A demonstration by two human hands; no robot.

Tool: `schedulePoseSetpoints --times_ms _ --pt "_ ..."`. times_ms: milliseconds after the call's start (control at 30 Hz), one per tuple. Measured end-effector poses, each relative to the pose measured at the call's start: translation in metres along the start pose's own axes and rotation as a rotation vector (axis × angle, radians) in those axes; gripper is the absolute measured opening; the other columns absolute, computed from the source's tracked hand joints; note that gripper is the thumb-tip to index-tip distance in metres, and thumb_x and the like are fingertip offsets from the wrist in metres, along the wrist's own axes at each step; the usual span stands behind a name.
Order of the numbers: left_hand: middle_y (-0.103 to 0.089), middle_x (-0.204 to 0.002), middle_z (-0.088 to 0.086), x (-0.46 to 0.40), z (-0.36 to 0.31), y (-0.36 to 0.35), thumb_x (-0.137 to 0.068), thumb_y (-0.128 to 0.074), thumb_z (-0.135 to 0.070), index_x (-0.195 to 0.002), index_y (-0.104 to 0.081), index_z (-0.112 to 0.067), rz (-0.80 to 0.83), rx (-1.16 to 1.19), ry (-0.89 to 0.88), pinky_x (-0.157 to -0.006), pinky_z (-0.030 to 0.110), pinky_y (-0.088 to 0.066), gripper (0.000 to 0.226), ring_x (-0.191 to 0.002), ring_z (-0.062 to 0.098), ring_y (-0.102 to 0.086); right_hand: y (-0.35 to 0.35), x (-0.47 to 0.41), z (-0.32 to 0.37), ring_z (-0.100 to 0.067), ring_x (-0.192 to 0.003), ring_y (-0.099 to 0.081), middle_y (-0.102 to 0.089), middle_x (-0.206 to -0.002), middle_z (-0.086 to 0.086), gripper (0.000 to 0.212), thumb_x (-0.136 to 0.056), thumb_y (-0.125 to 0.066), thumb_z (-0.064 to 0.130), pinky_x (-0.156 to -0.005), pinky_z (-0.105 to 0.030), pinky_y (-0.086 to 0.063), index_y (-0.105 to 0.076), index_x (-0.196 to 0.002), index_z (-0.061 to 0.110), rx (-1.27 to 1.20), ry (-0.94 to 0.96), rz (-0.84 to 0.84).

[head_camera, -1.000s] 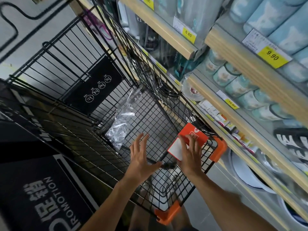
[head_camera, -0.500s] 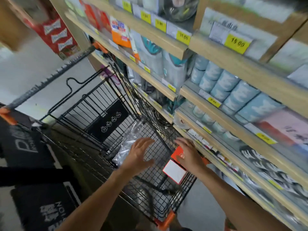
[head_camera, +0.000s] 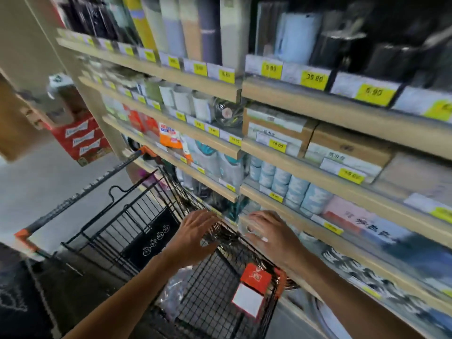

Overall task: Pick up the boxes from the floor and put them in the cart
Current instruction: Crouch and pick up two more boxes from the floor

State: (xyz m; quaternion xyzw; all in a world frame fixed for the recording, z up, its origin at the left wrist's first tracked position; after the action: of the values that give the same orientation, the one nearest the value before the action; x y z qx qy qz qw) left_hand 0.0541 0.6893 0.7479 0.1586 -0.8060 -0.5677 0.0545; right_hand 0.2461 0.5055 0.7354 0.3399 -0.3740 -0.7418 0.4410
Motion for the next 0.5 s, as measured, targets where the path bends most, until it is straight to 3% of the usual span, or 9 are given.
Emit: schedulePoseSetpoints --times_ms 100,200,267,367,500 --pt "-0.037 -0.157 -0.005 -0.006 0.004 0.005 -0.089 -0.049 -0.066 -0.149 -0.04 -0.033 -0.009 -0.021 -0.097 -0.12 0.054 -0.024 0.069 -0.147 0.02 -0.025 0.017 0.009 0.016 -0.01 -0.134 -0.043 -0.054 -0.141 0.01 0.059 -0.096 -0.047 0.063 -0.112 -0.03 -0.037 -0.056 -0.141 0.026 0.066 -0.021 -0.075" --pt "-0.035 -0.157 -0.004 -0.009 0.005 0.01 -0.091 -0.047 -0.067 -0.15 -0.04 -0.03 -0.001 0.013 -0.185 -0.121 0.049 -0.016 0.07 -0.146 0.018 -0.02 0.026 0.027 0.029 -0.012 -0.135 -0.043 -0.054 -0.142 0.009 0.07 -0.096 -0.031 0.073 -0.113 -0.032 -0.039 -0.056 -0.141 0.025 0.124 -0.095 -0.108" --pt "-0.038 -0.155 -0.004 -0.01 0.003 0.011 -0.091 -0.044 -0.068 -0.148 -0.042 -0.03 0.002 0.061 -0.248 -0.12 0.049 -0.019 0.068 -0.146 0.018 -0.021 0.029 0.045 0.037 -0.014 -0.136 -0.043 -0.054 -0.144 0.007 0.076 -0.097 -0.022 0.074 -0.113 -0.034 -0.039 -0.056 -0.142 0.024 0.166 -0.151 -0.101" --pt "-0.04 -0.154 -0.003 -0.015 -0.007 0.006 -0.094 -0.036 -0.071 -0.147 -0.044 -0.029 0.046 0.078 -0.36 -0.118 0.054 -0.024 0.067 -0.146 0.022 -0.025 0.038 0.078 0.051 -0.016 -0.133 -0.046 -0.057 -0.14 0.004 0.068 -0.1 -0.029 0.068 -0.11 -0.033 -0.039 -0.057 -0.141 0.021 0.214 -0.245 -0.157" --pt "-0.026 -0.161 -0.008 -0.021 -0.041 -0.007 -0.093 -0.023 -0.078 -0.151 -0.037 -0.033 0.155 0.126 -0.471 -0.122 0.05 -0.015 0.075 -0.151 0.02 -0.013 0.046 0.136 0.064 -0.019 -0.128 -0.051 -0.062 -0.135 -0.002 0.067 -0.102 -0.03 0.065 -0.11 -0.031 -0.036 -0.06 -0.137 0.017 0.264 -0.398 -0.216"
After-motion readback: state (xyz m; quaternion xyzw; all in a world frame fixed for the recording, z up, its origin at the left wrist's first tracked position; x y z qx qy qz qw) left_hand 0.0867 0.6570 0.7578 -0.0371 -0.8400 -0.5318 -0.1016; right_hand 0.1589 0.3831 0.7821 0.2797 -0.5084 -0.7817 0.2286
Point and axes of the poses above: each hand's wrist, its own x-axis away from the middle knuckle, its own y-axis out of the back of the hand, z = x × y, the point moved 2 cm from there along -x, towards the middle knuckle
